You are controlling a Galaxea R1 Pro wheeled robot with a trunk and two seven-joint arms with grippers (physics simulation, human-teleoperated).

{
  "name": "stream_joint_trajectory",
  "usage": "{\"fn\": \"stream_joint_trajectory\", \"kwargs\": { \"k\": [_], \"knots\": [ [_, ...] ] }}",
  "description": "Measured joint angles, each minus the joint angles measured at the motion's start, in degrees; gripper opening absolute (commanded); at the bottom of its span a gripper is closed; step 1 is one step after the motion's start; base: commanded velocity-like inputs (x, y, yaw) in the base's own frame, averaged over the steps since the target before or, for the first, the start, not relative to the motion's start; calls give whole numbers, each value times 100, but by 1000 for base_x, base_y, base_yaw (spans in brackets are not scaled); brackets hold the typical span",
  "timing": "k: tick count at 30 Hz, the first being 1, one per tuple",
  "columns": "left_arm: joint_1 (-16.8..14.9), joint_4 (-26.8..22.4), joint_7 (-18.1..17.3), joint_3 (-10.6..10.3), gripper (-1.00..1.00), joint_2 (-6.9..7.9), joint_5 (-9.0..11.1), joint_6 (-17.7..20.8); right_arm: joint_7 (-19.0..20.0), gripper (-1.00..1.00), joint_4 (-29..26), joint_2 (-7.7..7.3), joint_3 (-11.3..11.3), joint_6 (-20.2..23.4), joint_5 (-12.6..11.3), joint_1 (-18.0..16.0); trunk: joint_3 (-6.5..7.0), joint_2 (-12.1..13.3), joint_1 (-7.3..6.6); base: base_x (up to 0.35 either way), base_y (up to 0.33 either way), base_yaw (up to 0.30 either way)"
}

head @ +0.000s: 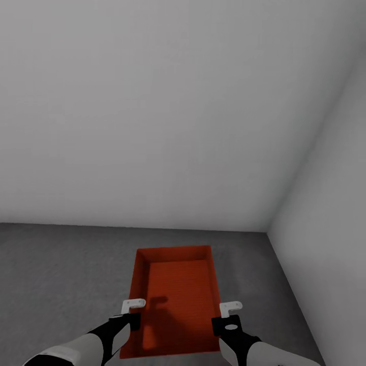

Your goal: Move the two storage containers from the living room to the garage. In the garage, place one container on the floor and stack the other container on top of it (either order is fine).

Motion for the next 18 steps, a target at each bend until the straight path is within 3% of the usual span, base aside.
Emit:
{"fn": "stream_joint_trajectory", "kwargs": {
  "k": [18],
  "knots": [
    [-1,10,1,3,-100,-3,4,2,4,-100,1,-2,3,12,-2,0,-69,0,0,0,0,0]
  ]
}}
